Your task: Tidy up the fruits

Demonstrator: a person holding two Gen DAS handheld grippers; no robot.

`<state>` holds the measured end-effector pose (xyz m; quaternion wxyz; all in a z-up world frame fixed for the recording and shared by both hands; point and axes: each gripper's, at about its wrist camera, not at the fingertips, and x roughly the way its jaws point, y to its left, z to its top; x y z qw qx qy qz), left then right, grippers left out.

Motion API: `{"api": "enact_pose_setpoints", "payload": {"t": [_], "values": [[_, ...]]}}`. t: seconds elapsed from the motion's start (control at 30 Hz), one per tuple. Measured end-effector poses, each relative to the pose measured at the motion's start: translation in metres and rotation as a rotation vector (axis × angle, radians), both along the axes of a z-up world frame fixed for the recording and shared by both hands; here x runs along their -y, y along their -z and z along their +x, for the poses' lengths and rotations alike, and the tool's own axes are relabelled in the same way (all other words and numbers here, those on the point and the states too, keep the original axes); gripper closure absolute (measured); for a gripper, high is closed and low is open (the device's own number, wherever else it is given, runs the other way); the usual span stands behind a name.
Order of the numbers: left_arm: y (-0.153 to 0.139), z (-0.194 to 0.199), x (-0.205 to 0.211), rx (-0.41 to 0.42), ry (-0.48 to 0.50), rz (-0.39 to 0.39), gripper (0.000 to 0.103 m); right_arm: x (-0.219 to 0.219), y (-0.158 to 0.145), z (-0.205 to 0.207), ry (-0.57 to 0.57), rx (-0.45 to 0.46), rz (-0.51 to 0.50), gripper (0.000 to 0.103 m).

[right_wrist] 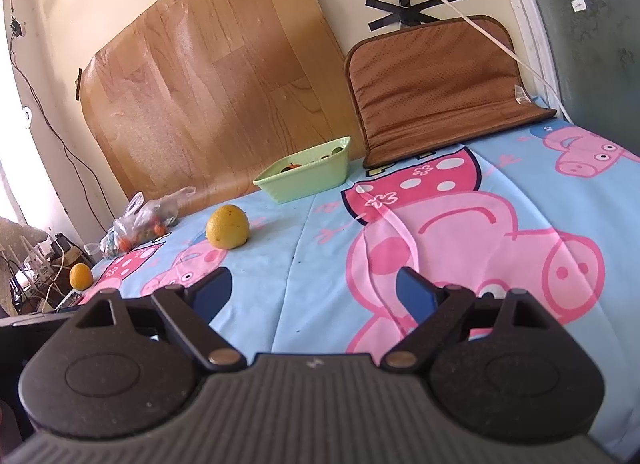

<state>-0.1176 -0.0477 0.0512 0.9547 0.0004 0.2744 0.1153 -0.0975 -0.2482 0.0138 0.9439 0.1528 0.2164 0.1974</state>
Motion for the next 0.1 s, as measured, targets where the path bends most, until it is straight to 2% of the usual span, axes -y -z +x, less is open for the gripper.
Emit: {"api": "enact_pose_setpoints", "payload": {"t": [0.1], "values": [[0.0005,0.0021,-0.0012,-0.006,-0.004,-0.003,0.0,-0.0005,0.0003,0.0003,-0.002,0.002,-0.001,0.012]]}}
